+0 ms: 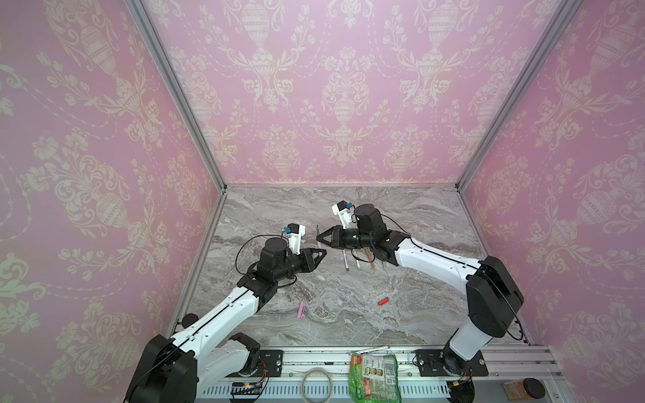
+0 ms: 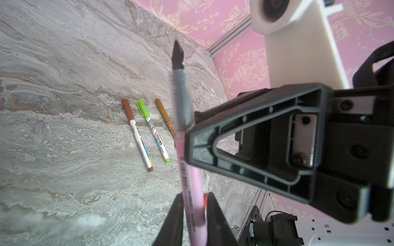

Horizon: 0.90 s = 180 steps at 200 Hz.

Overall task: Insert pens into pen caps
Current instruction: Pass a pen, then pick up a pen cap from the bottom-center of the table.

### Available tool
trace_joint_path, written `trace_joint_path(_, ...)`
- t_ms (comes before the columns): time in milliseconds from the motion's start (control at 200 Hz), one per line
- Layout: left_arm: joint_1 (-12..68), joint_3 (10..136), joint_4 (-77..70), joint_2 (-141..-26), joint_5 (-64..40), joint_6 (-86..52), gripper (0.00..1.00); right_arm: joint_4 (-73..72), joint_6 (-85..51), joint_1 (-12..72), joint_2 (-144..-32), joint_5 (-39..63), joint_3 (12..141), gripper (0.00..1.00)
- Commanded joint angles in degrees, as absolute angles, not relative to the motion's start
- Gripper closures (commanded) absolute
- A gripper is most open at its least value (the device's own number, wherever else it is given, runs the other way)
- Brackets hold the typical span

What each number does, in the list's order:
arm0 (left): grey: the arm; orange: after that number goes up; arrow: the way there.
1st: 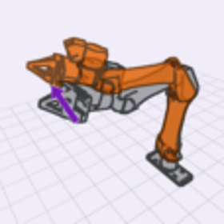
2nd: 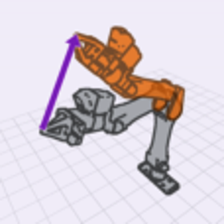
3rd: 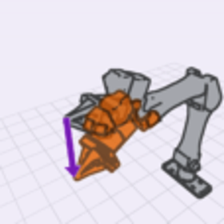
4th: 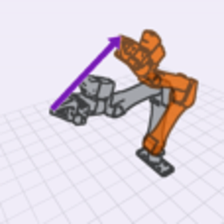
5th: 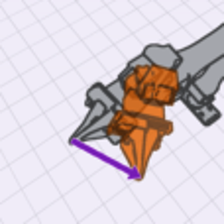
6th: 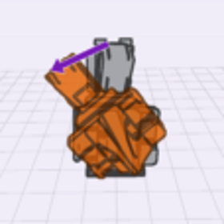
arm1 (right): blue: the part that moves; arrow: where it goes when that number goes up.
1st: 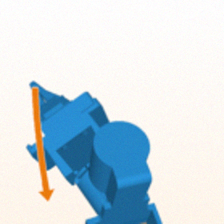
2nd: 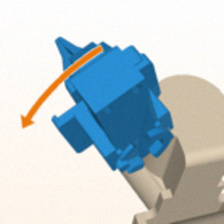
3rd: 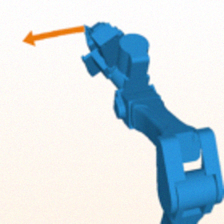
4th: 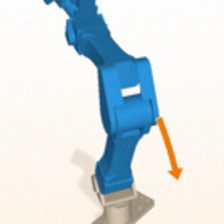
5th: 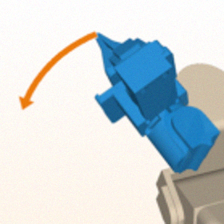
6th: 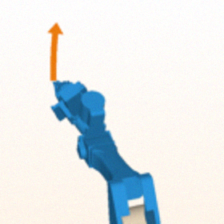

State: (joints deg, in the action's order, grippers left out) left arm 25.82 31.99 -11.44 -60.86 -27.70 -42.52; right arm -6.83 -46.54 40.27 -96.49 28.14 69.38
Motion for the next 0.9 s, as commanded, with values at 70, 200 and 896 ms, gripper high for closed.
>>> trace_joint_path(70, 26.23, 33.79, -9.97, -59.85, -25.07, -41.31, 0.87, -7.04, -45.53, 40.95, -94.41, 28.62, 68.64, 0.97)
trace_joint_path(200, 26.28, 33.46, -9.41, -59.18, -23.85, -41.30, 0.95, -6.69, -45.12, 41.10, -94.22, 28.32, 68.73, 0.94)
trace_joint_path(896, 25.84, 31.40, 22.19, -27.17, 25.45, -34.09, 1.00, 31.78, -29.02, 60.65, -99.96, -9.62, 82.99, 0.50)
